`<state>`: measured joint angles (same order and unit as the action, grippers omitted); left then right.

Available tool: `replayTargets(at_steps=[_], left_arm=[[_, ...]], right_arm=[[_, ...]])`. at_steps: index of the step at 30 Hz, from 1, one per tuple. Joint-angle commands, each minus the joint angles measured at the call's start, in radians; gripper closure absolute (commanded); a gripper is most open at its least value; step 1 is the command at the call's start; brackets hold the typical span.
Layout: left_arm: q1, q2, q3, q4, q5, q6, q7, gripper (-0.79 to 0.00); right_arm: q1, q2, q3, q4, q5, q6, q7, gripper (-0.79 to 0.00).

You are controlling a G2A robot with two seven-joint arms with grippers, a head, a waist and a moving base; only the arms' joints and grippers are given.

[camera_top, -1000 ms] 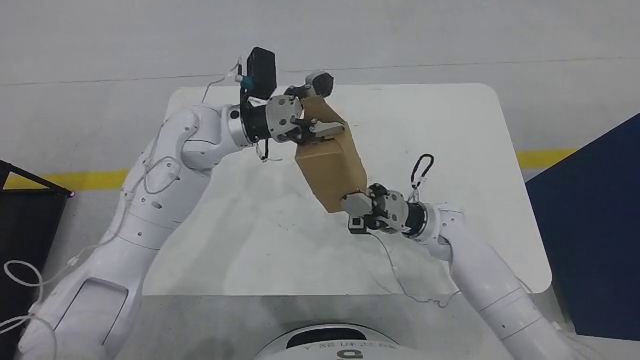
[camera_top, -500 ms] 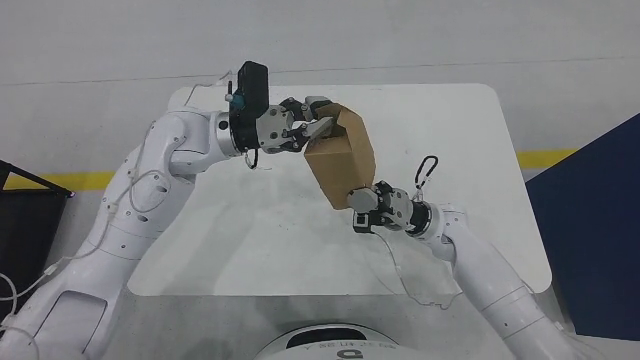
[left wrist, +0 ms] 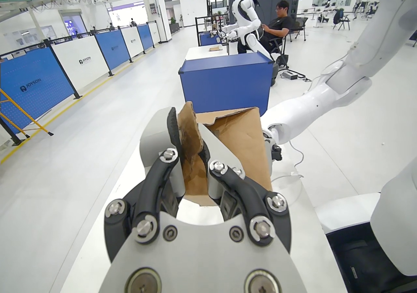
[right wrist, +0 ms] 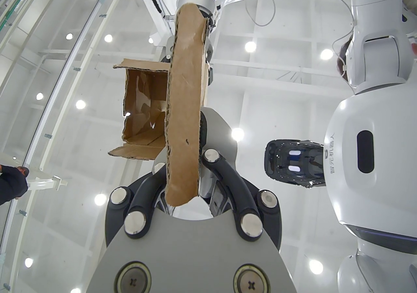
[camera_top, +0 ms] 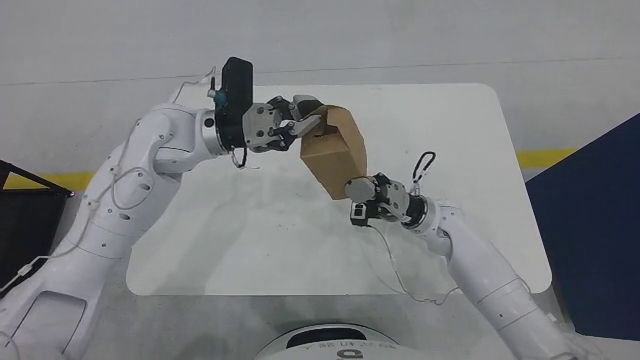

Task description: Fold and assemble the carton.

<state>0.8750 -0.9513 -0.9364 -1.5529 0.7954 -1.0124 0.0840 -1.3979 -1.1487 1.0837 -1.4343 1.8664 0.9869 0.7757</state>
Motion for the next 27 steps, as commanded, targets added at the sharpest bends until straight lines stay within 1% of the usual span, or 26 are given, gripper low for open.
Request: replayTargets(at_steps=[1, 5, 8, 12, 16, 18, 19, 20, 22, 23, 24, 25, 26, 27], left_arm=[[-0.007, 0.007, 0.001, 0.012, 0.002, 0.000, -0.003, -0.252], [-0.017, 0.018, 0.023, -0.005, -0.010, 0.000, 0.009, -0.246], [-0.031, 0.031, 0.054, -0.020, -0.023, 0.000, -0.009, -0.231], [-0.059, 0.054, 0.085, -0.019, -0.043, 0.000, -0.038, -0.135], [-0.082, 0.078, 0.109, -0.026, -0.060, 0.000, -0.048, -0.129], [-0.094, 0.089, 0.118, -0.027, -0.072, 0.000, -0.050, -0.191], [-0.100, 0.094, 0.122, -0.024, -0.081, 0.000, -0.050, -0.329], [-0.106, 0.098, 0.124, -0.019, -0.089, 0.000, -0.046, -0.431], [-0.112, 0.103, 0.131, -0.012, -0.116, 0.000, -0.027, -0.459], [-0.115, 0.106, 0.134, -0.006, -0.132, 0.000, -0.017, -0.529], [-0.114, 0.107, 0.141, -0.001, -0.156, 0.000, -0.005, -0.643], [-0.112, 0.109, 0.152, 0.002, -0.192, 0.000, 0.004, -0.696], [-0.115, 0.110, 0.163, 0.002, -0.226, 0.000, 0.005, -0.779], [-0.118, 0.112, 0.175, -0.001, -0.264, 0.000, 0.005, -0.785]], right_arm=[[0.004, -0.002, -0.002, 0.002, 0.005, 0.000, -0.004, 0.000], [0.011, -0.005, -0.004, 0.007, 0.013, 0.002, -0.013, 0.000], [0.016, -0.008, -0.004, 0.018, 0.028, 0.007, -0.020, 0.000], [0.025, -0.012, -0.003, 0.036, 0.059, 0.009, -0.027, 0.000], [0.030, -0.016, -0.001, 0.045, 0.084, 0.015, -0.033, 0.000], [0.031, -0.017, 0.001, 0.046, 0.088, 0.018, -0.036, 0.000], [0.031, -0.018, 0.003, 0.046, 0.090, 0.018, -0.037, 0.000], [0.030, -0.018, 0.004, 0.045, 0.090, 0.018, -0.038, 0.000], [0.029, -0.019, 0.006, 0.043, 0.090, 0.018, -0.038, 0.000], [0.029, -0.020, 0.008, 0.042, 0.088, 0.015, -0.037, 0.000], [0.028, -0.020, 0.010, 0.040, 0.084, 0.011, -0.037, 0.000], [0.026, -0.021, 0.012, 0.038, 0.080, 0.007, -0.038, 0.000], [0.024, -0.021, 0.012, 0.035, 0.078, 0.005, -0.037, 0.000], [0.022, -0.022, 0.013, 0.034, 0.077, 0.005, -0.034, 0.000]])
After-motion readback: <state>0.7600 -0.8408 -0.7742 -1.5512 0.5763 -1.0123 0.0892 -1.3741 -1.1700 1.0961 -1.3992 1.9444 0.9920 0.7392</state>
